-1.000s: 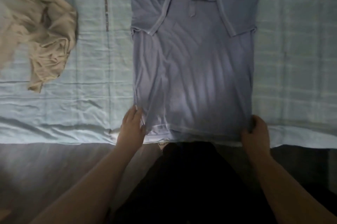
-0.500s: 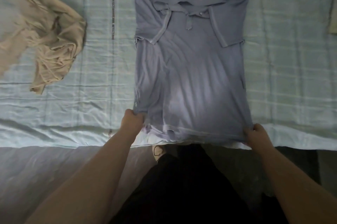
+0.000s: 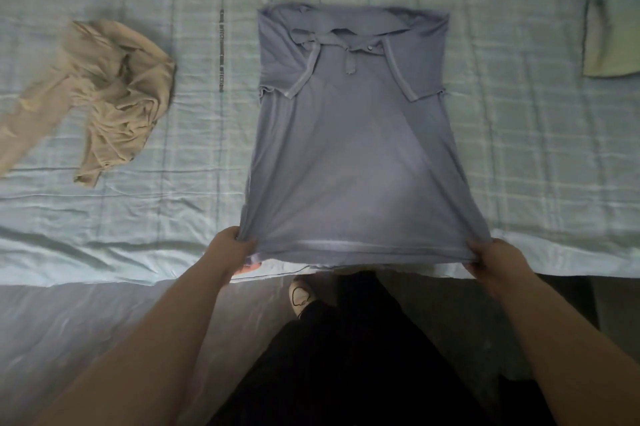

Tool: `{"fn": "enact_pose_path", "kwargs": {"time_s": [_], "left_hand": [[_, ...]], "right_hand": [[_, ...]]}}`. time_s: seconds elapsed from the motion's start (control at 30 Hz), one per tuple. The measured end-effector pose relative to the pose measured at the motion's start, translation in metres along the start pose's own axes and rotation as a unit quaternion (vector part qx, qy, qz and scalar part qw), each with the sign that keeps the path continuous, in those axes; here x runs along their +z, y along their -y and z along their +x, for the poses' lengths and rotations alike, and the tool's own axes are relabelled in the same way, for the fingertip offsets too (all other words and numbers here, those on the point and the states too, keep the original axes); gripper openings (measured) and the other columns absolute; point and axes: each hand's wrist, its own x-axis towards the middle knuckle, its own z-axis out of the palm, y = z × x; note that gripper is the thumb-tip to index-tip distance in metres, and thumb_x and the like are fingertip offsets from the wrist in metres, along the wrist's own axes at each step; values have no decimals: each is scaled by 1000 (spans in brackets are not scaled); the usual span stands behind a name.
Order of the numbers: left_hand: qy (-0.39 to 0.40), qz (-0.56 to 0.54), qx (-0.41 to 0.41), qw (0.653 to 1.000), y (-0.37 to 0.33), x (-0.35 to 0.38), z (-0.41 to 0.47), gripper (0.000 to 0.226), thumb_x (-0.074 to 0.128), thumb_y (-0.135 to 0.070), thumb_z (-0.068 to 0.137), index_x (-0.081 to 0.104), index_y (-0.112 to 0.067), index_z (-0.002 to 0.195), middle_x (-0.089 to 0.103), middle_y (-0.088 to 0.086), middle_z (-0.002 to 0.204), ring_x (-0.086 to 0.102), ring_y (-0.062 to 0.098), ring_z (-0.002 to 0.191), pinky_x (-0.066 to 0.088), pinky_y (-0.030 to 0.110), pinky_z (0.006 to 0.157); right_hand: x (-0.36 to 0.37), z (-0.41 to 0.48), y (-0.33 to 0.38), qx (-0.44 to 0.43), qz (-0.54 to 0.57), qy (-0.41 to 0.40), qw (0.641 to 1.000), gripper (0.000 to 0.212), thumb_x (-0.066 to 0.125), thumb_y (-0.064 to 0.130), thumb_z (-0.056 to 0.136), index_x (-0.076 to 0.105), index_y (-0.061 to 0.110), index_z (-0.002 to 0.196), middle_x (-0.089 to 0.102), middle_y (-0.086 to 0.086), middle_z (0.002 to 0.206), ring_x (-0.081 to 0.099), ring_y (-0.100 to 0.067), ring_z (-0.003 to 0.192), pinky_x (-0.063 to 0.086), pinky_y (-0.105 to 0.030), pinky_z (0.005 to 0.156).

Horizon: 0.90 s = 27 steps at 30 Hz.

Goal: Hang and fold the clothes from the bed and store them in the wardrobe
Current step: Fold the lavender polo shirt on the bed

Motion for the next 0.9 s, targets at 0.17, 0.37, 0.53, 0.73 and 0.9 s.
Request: {"fn": "enact_pose_path", "kwargs": {"time_s": [0.17, 0.37, 0.53, 0.73, 0.9], "left_hand": [[6, -109, -36, 993, 15, -14, -7, 16, 60, -5, 97, 55, 5, 109, 54, 19, 112, 62, 37, 92, 63, 39, 59], [17, -213, -81, 974, 51, -18, -15, 28, 67, -9, 93, 59, 8, 114, 67, 20, 108, 68, 31, 90, 61, 32, 59], [75, -217, -93, 969, 52, -17, -15, 27, 62, -4, 94, 59, 10, 117, 69, 19, 110, 70, 30, 93, 61, 39, 79], [119, -234, -93, 961, -2, -31, -19, 25, 50, 1, 100, 56, 8, 122, 69, 21, 113, 70, 30, 99, 63, 34, 73], [90, -159, -89, 979, -74, -35, -14, 24, 52, -5, 101, 57, 6, 121, 75, 21, 93, 76, 29, 77, 60, 29, 57]], "right_hand": [[-5, 0, -10, 24, -2, -26, 999, 7, 61, 5, 92, 58, 10, 96, 62, -15, 110, 64, -30, 94, 57, -41, 65], [-10, 1, -33, 73, 4, -52, 996, 21, 59, 0, 93, 56, 3, 114, 60, -19, 117, 63, -30, 88, 59, -34, 50], [-2, -1, -30, 102, 60, -25, 993, 28, 55, -1, 95, 52, -2, 123, 56, -19, 126, 62, -27, 89, 56, -35, 58], [10, -10, 31, 76, 82, 21, 994, 37, 40, -7, 96, 49, -4, 131, 58, -20, 119, 61, -29, 98, 57, -37, 74], [18, -15, 103, -38, -10, 25, 999, 25, 59, -5, 91, 54, 4, 113, 60, -21, 98, 63, -23, 78, 56, -30, 53]]}}
